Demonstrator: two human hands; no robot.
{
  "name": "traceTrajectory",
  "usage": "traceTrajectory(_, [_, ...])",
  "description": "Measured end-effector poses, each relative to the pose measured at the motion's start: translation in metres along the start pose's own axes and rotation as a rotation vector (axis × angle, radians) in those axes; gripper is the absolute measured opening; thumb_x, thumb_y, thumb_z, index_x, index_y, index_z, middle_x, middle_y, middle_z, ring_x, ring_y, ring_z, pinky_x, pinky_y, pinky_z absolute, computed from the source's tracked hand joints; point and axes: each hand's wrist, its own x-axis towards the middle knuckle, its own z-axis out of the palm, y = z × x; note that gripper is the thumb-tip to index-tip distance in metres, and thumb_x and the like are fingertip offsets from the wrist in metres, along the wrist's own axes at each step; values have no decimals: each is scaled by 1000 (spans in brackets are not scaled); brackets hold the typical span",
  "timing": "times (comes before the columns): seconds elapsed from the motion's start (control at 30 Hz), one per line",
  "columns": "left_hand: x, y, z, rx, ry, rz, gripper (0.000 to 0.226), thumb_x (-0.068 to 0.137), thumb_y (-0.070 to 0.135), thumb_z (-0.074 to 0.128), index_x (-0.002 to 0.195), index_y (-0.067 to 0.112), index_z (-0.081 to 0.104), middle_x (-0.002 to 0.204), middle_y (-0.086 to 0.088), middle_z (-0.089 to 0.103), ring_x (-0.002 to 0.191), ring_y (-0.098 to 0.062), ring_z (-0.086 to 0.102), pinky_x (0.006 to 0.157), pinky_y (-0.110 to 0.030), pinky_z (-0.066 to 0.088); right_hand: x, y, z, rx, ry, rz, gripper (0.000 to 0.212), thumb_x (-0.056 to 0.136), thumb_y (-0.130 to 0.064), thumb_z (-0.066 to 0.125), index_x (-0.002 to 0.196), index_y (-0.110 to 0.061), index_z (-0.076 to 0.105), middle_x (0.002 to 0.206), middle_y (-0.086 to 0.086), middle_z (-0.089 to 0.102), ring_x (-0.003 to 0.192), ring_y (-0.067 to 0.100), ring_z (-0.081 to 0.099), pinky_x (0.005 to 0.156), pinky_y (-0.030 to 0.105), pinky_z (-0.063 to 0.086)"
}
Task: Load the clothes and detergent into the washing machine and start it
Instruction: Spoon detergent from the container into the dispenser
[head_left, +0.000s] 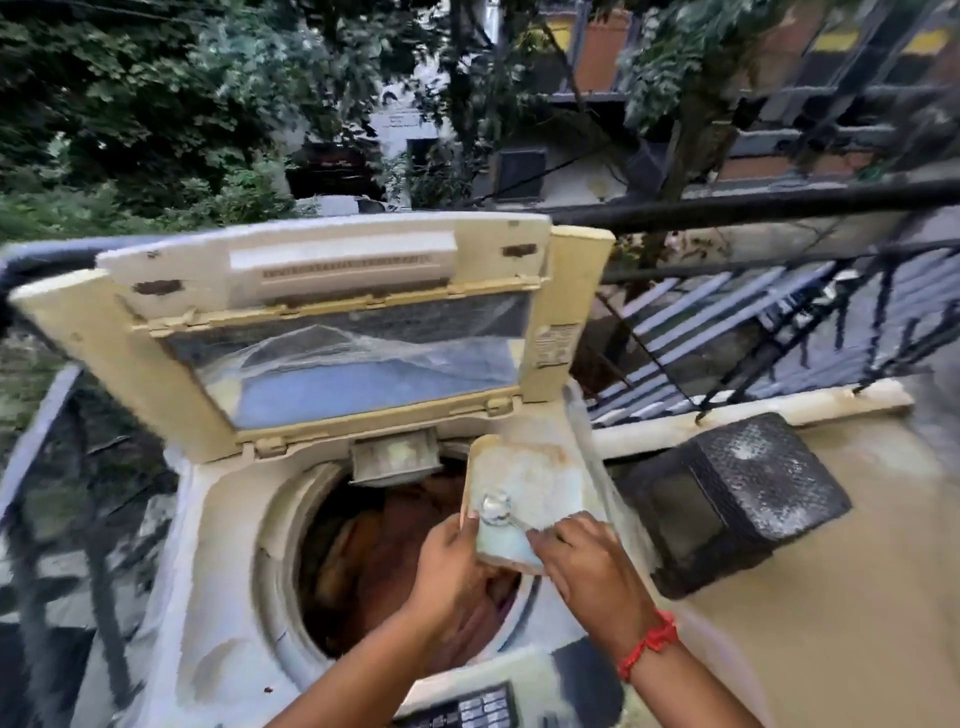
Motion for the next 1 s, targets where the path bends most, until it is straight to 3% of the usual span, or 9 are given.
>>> traceTrajectory(0.2, [20, -22, 94, 184, -145, -5, 31, 99, 17, 45, 99, -10, 60, 83, -20, 67, 66, -20, 69, 55, -26, 56, -58, 78, -34, 262, 290, 582, 30, 87, -22, 56, 115, -22, 65, 112, -2, 59, 105, 18, 55, 95, 34, 44])
traceTrajectory(0.3, [32, -41, 147, 273, -237, -52, 29, 98, 25, 48, 93, 2, 66, 86, -18, 70, 74, -25, 70, 62, -32, 58, -96, 124, -43, 552, 441, 1004, 24, 89, -24, 65, 112, -24, 61, 108, 0, 64, 92, 12, 64, 84, 27, 52])
traceTrajectory(0.37, [38, -55, 187, 354, -308, -77, 31, 96, 32, 50, 86, 11, 71, 85, -12, 74, 79, -25, 72, 66, -35, 59, -124, 156, -46, 727, 449, 1235, 16, 85, -19, 71, 101, -22, 66, 89, -3, 73, 78, 10, 68, 75, 24, 54])
traceTrajectory(0.47, [55, -82, 245, 417, -405, -136, 29, 91, 33, 53, 90, 10, 70, 90, -14, 75, 84, -30, 72, 72, -42, 59, -161, 200, -46, 791, 480, 1365, 6, 84, -18, 72, 88, -22, 72, 70, -4, 74, 69, 14, 70, 72, 34, 57])
traceTrajectory(0.57, [84, -118, 302, 506, -464, -213, 26, 91, 31, 54, 92, 9, 69, 92, -16, 74, 85, -30, 71, 79, -44, 59, -195, 249, -37, 867, 565, 1464, 7, 85, -14, 71, 89, -18, 73, 65, 0, 72, 60, 11, 66, 70, 32, 56])
traceTrajectory(0.73, [147, -185, 378, 572, -582, -337, 19, 85, 25, 59, 96, 10, 63, 79, 0, 74, 72, -14, 70, 69, -31, 59, -236, 336, 0, 874, 672, 1616, 10, 84, -12, 71, 92, -16, 75, 68, 4, 73, 66, 20, 67, 78, 42, 57])
traceTrajectory(0.83, [201, -232, 412, 633, -552, -423, 15, 99, 20, 45, 104, 12, 56, 85, -2, 67, 69, -14, 64, 63, -28, 54, -251, 389, 39, 868, 678, 1686, 11, 82, -13, 72, 93, -16, 75, 66, 2, 72, 64, 20, 67, 80, 51, 57])
traceTrajectory(0.9, [239, -262, 431, 670, -516, -423, 16, 99, 19, 48, 109, 8, 54, 88, -5, 62, 69, -18, 60, 59, -29, 52, -257, 429, 71, 881, 680, 1702, 10, 79, -21, 73, 88, -20, 74, 62, 0, 70, 63, 20, 66, 80, 54, 56])
traceTrajectory(1.0, [286, -292, 453, 768, -461, -334, 10, 92, 16, 59, 93, 7, 61, 81, -7, 62, 66, -19, 59, 49, -24, 54, -253, 478, 115, 911, 695, 1712, 10, 70, -32, 71, 76, -24, 73, 59, 1, 68, 63, 24, 65, 76, 56, 56])
